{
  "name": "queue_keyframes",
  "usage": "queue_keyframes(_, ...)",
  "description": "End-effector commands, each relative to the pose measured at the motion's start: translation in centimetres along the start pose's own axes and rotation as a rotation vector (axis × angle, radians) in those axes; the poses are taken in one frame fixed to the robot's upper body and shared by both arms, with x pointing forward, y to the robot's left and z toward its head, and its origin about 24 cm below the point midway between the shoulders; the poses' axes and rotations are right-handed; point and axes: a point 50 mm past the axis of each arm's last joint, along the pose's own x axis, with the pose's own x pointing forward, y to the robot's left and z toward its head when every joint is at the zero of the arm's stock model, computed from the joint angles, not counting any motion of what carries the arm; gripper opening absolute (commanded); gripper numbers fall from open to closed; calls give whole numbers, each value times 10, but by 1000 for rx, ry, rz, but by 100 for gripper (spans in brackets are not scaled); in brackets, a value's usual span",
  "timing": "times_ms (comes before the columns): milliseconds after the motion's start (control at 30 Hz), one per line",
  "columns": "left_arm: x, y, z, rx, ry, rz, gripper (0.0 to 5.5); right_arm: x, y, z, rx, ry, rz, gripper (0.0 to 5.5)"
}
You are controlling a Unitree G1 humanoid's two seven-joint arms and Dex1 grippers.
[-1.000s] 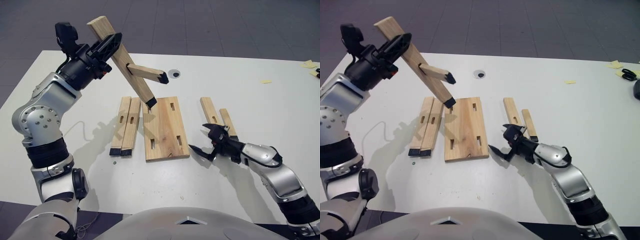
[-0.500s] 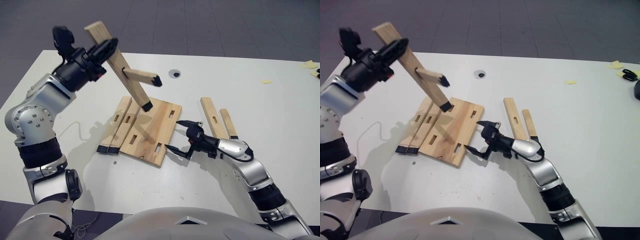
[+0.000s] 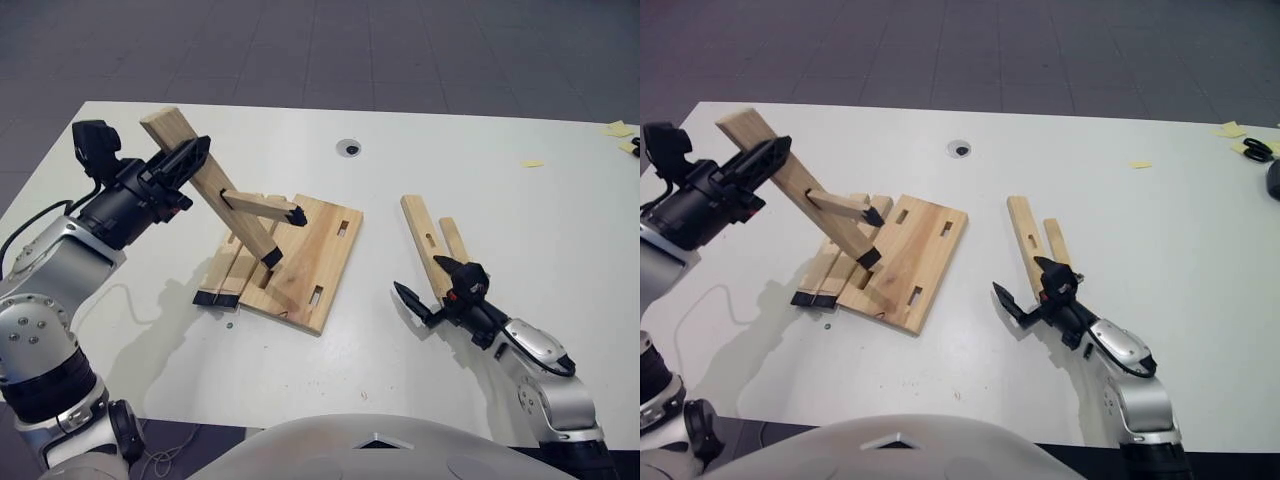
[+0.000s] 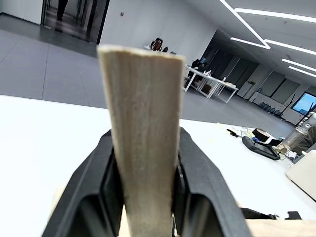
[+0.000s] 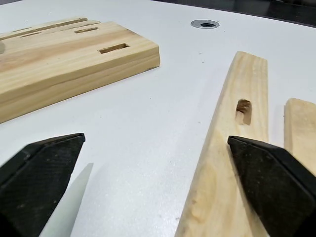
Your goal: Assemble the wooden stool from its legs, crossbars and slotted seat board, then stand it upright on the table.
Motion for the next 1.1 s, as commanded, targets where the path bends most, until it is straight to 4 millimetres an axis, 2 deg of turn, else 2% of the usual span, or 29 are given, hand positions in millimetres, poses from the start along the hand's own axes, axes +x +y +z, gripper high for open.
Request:
queue_keyframes(33,-6,0,-8,9,48,32,103,-5,-7,4,-17,4,-33,540)
queue_keyframes(367,-10,6,-6,46,59,70,103,-7,-5,7,-40,14,-26,540)
queue_keyframes(633,-7,4,-31,83,129,101,103,-3,-10,14,-83,1,-41,540)
queue_keyframes(867,17,0,-43,234,137,131,103,6,-13,16,-120,-19,-50,540)
queue_keyframes(933,26,3,-42,306,128,143,103,10,-13,17,-128,-27,-43,540)
queue_keyframes(1100,51,10,-35,330,56,144,103,17,-10,18,-151,-33,-21,540)
